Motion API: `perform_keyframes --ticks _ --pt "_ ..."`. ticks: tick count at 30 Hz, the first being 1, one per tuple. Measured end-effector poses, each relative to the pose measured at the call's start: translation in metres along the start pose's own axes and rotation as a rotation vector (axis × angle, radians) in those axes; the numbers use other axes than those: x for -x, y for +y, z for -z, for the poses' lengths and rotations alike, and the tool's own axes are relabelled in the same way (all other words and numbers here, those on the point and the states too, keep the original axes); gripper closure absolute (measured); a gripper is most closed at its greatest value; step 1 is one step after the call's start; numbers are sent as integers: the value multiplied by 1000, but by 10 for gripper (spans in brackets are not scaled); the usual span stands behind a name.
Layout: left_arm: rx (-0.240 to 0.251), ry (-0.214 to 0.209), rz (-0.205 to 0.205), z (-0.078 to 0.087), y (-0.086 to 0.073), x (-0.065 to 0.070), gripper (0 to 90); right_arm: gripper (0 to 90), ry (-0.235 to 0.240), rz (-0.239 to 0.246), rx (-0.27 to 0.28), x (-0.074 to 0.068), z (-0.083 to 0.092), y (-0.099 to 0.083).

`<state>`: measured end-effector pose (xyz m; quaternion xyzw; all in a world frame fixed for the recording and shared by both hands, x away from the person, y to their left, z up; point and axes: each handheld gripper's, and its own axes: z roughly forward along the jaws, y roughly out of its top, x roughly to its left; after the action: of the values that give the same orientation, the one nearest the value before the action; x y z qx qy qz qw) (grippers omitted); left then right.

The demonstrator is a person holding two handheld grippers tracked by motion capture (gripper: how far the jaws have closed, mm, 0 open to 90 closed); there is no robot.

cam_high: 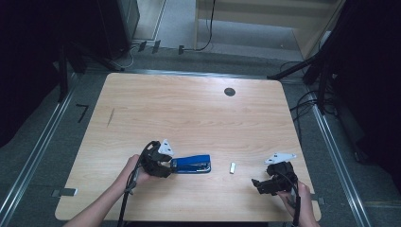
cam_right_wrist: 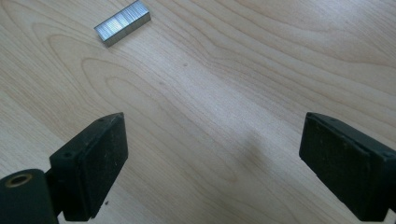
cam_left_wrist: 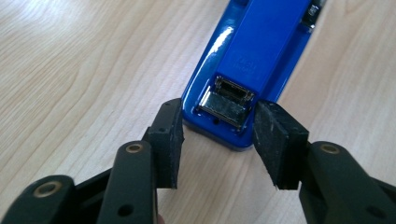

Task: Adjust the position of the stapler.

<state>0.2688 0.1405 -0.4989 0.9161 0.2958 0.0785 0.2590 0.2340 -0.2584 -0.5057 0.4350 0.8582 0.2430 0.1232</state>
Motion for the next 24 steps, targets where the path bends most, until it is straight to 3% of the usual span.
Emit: perform_keyframes --ticks 4,8,21,24 --pt "8 2 14 0 -1 -3 617 80 1 -4 0 0 0 0" --pt "20 -8 2 -1 0 -3 672 81 -1 -2 0 1 0 0" --pt "46 -13 -6 -5 2 -5 684 81 8 11 -1 -2 -2 2" --pt "44 -33 -3 -5 4 -1 682 81 10 13 -4 -2 -3 2"
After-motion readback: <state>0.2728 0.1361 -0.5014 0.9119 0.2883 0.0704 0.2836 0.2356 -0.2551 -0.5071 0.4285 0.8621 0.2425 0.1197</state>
